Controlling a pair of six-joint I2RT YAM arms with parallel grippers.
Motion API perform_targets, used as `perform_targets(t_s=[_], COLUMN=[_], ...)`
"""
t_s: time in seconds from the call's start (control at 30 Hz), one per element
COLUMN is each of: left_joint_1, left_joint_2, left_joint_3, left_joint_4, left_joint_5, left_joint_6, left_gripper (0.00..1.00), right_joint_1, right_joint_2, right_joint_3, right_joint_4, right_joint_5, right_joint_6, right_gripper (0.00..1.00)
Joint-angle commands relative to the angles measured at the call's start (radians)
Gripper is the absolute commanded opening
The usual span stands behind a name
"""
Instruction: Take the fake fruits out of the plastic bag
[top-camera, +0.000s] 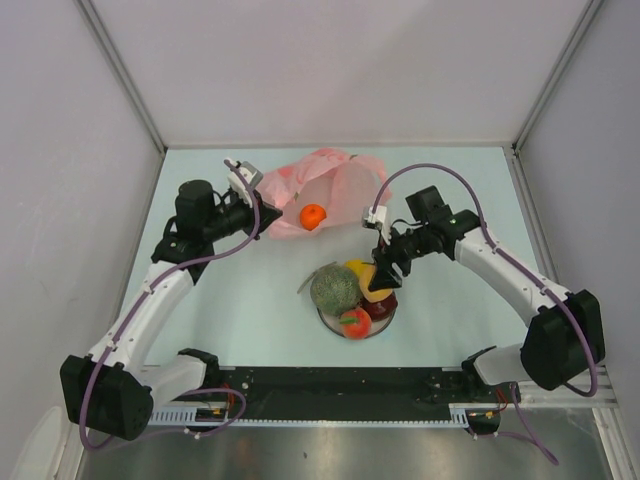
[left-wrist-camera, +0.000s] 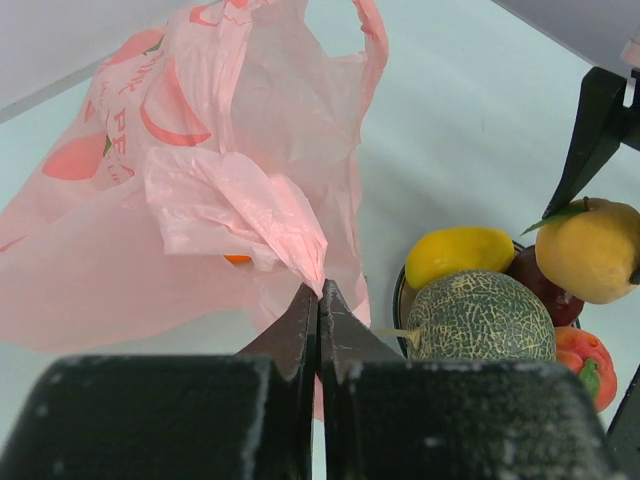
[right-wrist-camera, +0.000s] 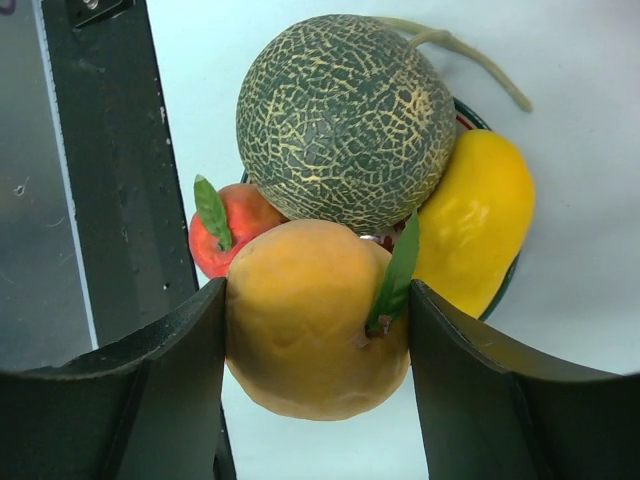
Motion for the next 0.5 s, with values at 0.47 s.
perform_targets(t_s=[0.47], left_joint_1=[0.007], left_joint_2=[-0.016], left_joint_3=[-0.018], left_joint_4=[0.003], left_joint_5=[0.043], left_joint_6=[-0.012], left_gripper=[0.01], right_joint_1=[0.0], right_joint_2=[0.12], right_joint_3=[-0.001], right_joint_4=[0.061], right_joint_5=[-0.034], right_joint_6=[0.007], right_gripper=[0.53])
